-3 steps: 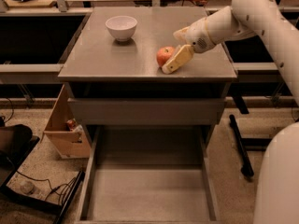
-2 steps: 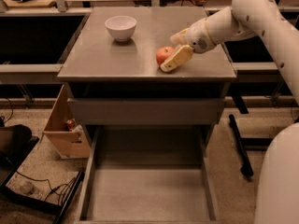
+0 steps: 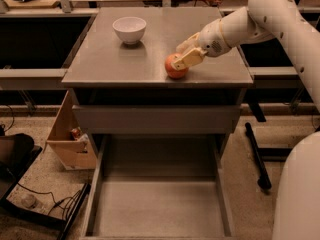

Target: Place apple into middle drawer

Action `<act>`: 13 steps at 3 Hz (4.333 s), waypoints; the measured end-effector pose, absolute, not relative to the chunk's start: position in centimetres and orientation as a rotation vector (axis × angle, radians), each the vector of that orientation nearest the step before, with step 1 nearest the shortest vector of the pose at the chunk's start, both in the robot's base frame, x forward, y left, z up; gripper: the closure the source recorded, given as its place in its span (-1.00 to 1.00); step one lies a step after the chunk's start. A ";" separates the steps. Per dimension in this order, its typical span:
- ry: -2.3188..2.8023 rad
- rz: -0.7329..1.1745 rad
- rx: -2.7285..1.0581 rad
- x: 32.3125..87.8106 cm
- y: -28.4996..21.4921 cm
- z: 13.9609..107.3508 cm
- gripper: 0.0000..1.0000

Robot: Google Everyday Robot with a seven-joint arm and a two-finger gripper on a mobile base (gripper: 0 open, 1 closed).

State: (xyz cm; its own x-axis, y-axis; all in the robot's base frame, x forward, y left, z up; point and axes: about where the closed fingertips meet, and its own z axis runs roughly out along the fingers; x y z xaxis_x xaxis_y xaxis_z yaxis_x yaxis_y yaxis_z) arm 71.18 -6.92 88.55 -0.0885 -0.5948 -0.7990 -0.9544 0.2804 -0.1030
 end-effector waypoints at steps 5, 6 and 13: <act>1.782 0.591 -1.408 71.2 -6.9 88.5 -1.00; 1.796 0.588 -1.418 71.4 -6.4 87.9 -1.00; 1.831 0.410 -1.388 66.9 -9.2 92.3 1.00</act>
Offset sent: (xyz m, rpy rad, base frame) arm 0.0000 0.0000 0.0000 0.0000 0.0000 0.0000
